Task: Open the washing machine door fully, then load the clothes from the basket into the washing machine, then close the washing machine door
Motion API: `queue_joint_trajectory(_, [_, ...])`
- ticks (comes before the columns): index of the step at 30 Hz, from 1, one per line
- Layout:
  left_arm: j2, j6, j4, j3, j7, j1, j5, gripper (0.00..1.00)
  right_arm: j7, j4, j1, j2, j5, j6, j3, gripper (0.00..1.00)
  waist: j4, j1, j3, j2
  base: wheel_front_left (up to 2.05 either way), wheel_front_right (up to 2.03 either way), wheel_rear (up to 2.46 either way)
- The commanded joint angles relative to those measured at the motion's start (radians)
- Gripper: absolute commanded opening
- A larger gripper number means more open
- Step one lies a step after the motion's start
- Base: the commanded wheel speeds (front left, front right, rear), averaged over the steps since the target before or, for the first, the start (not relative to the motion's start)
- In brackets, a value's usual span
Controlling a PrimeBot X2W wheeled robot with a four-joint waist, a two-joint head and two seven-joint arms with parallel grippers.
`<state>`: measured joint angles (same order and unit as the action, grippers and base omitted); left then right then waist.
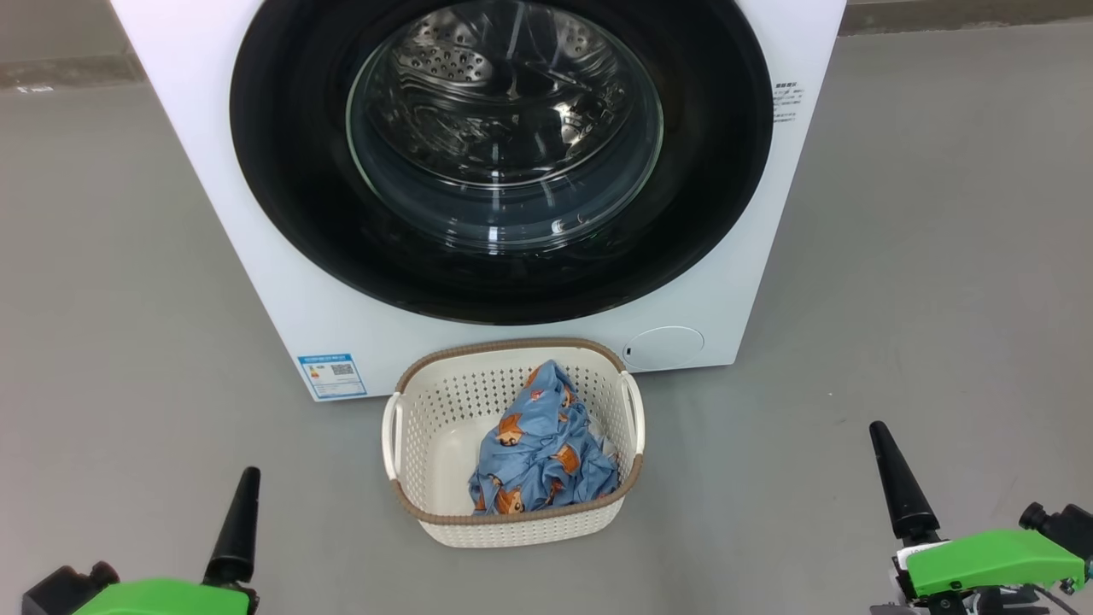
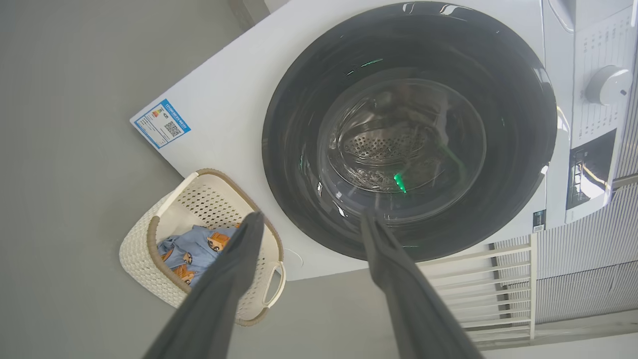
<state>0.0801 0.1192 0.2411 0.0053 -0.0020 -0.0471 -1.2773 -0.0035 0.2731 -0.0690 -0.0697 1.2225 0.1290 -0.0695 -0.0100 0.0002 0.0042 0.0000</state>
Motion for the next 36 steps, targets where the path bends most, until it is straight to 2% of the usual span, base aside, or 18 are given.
queue_joint_trajectory(1, [0.029,0.006,-0.035,0.006,-0.015,-0.049,0.048,1.0,-0.018,-0.035,-0.052,-0.018,-0.051,0.001,0.019,1.0,0.0,-0.0001,0.0,0.0,0.0,0.0,0.0])
queue_joint_trajectory(36, [0.085,0.008,-0.064,-0.024,-0.116,-0.039,0.51,1.0,-0.117,-0.016,-0.069,-0.046,-0.539,0.001,0.071,1.0,-0.014,-0.0001,-0.001,0.0,0.0,0.0,0.0])
